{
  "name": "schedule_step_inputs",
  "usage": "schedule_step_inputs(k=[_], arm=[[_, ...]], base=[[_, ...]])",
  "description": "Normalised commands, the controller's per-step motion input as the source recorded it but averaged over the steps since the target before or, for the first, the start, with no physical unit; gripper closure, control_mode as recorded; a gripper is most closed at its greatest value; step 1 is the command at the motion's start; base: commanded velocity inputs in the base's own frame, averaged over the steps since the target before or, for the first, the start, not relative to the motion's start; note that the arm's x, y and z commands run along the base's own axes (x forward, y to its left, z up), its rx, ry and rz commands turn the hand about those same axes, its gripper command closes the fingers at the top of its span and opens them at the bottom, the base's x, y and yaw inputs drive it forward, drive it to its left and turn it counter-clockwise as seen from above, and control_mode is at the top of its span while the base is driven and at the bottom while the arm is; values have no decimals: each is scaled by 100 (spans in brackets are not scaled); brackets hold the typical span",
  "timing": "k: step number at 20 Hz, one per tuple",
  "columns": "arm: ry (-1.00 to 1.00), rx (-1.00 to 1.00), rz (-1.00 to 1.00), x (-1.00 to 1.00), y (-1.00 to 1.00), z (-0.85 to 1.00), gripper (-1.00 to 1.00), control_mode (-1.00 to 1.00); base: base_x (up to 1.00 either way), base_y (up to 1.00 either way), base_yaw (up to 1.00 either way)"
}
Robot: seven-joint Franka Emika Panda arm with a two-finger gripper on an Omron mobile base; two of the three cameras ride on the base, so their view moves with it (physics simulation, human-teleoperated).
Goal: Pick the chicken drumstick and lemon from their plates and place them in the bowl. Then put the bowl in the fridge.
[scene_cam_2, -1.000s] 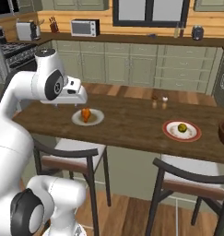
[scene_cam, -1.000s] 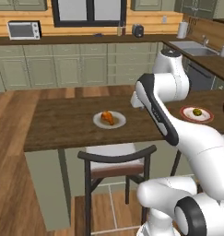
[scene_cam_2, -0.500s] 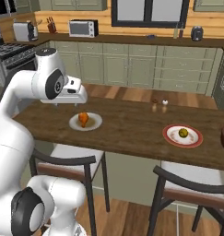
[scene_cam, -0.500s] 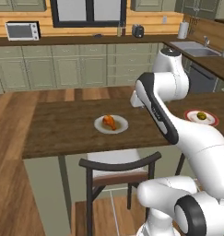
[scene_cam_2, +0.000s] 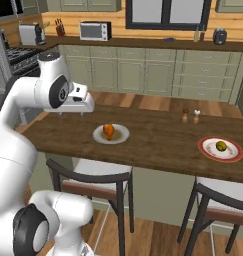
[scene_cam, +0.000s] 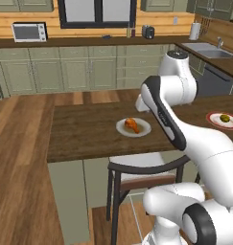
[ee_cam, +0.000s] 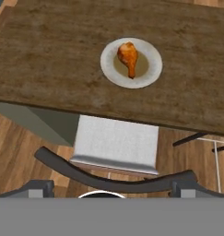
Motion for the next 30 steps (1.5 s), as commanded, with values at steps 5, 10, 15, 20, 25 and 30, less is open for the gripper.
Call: schedule_step_inputs(k=[5, 10, 15, 20, 25, 30], arm=[[0, 0, 0, 0, 0, 0, -100, 100], [1, 0, 0, 40, -2, 0, -100, -100], [14, 0, 0, 87, 0, -4, -100, -100], [20, 0, 0, 96, -3, -33, -100, -100], [27, 0, 0, 86, -9, -45, -100, -100], [24, 0, 0, 76, -17, -35, -100, -100]], base=[[38, 0, 0], [7, 0, 0], [0, 0, 0], [0, 0, 0], [0, 0, 0], [0, 0, 0]])
